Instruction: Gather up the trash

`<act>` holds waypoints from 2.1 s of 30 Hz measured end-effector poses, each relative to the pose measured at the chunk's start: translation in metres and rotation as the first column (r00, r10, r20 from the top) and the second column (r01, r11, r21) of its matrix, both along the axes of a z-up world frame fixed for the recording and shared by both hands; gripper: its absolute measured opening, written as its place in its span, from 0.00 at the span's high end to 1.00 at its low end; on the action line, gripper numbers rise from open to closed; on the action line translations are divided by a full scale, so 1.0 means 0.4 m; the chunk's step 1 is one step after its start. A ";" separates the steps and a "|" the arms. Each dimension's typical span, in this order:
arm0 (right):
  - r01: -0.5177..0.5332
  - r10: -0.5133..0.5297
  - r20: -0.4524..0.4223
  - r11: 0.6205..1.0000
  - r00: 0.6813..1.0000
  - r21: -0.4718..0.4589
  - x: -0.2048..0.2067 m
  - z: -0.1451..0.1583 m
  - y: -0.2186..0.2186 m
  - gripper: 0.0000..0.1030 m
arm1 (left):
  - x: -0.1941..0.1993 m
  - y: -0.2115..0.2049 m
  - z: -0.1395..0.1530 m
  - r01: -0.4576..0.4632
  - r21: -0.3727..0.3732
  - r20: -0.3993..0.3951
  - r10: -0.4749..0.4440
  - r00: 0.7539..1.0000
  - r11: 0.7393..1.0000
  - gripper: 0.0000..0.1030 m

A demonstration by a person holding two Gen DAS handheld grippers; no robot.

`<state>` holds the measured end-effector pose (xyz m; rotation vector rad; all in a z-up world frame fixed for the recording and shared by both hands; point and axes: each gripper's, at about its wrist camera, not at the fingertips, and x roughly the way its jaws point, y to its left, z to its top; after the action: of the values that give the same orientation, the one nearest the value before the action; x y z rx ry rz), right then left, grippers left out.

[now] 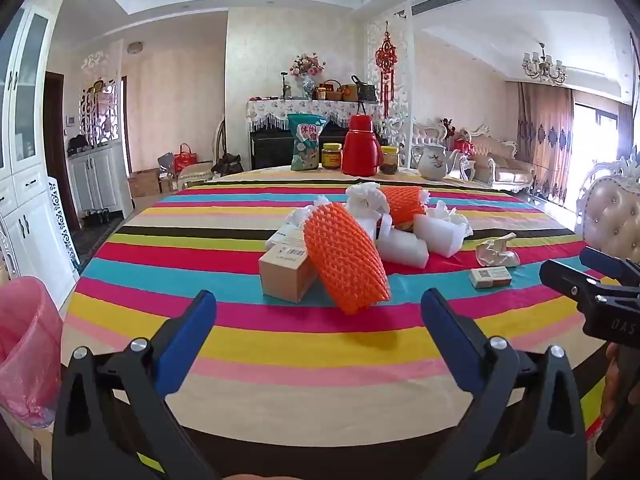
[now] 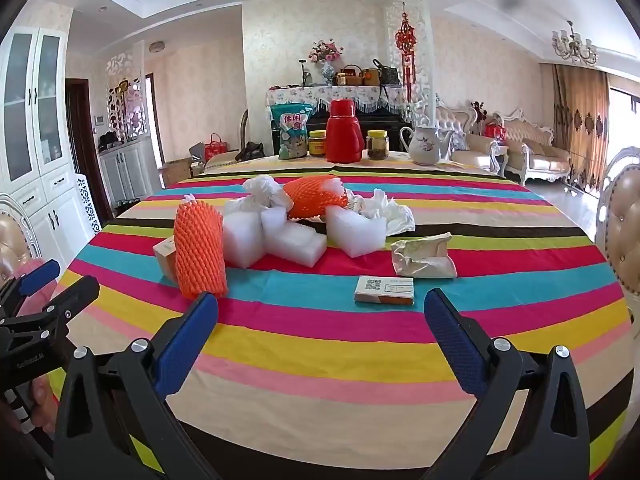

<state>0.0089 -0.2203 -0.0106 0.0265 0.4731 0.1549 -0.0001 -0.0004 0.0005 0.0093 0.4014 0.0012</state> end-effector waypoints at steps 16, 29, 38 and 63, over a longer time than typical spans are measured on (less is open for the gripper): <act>-0.005 0.005 0.002 1.000 1.000 0.006 0.003 0.002 0.002 0.06 | 0.007 0.021 -0.014 -0.013 -0.025 -0.033 0.012 0.999 1.000 0.04; -0.010 0.010 0.004 1.000 1.000 0.016 0.002 0.000 0.006 0.06 | 0.011 0.022 -0.012 -0.017 -0.029 -0.035 0.016 0.999 0.999 0.04; -0.012 0.012 0.005 1.000 1.000 0.023 0.002 0.001 0.005 0.06 | 0.010 0.022 -0.012 -0.018 -0.030 -0.034 0.017 0.999 0.999 0.04; -0.009 0.008 0.013 0.999 1.000 0.035 -0.002 0.013 -0.011 0.06 | 0.001 0.018 -0.011 -0.008 -0.031 -0.034 0.007 0.999 0.999 0.04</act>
<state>0.0080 -0.2246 -0.0053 0.0580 0.4580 0.1718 0.0004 0.0068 -0.0040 -0.0228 0.4348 0.0018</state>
